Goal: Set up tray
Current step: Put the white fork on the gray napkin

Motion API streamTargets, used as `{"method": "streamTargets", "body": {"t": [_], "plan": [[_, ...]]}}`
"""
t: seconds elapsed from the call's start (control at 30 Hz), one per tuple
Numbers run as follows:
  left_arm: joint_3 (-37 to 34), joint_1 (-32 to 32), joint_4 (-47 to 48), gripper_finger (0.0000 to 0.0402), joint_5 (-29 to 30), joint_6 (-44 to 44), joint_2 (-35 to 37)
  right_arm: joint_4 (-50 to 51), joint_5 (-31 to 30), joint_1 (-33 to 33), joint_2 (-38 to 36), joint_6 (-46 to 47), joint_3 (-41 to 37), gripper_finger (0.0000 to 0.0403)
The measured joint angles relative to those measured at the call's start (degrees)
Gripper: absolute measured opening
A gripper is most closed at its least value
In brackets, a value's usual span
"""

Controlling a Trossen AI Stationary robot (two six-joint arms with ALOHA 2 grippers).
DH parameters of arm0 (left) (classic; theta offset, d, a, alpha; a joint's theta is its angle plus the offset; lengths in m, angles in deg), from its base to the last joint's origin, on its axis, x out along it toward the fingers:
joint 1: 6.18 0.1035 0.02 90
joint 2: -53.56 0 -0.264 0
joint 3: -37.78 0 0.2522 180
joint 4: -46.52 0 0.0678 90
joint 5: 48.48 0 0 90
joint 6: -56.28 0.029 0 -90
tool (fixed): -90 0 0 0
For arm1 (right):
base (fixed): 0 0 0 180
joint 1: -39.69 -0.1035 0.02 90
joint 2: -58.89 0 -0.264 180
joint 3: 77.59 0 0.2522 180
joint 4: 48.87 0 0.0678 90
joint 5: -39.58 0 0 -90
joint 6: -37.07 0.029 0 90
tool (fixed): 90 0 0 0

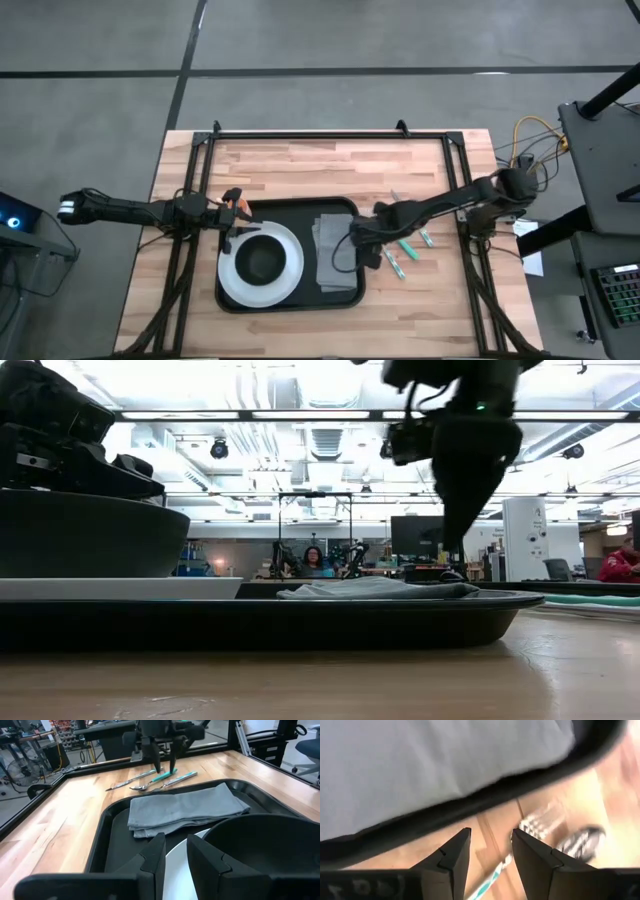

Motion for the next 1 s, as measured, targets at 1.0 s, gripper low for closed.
{"method": "streamTargets", "body": {"t": [1.0], "plan": [[0.0,-0.01,0.01,0.0062,-0.02,0.0,-0.07,5.19,4.66,-3.69,-4.07,40.06,-5.72,0.0127]]}}
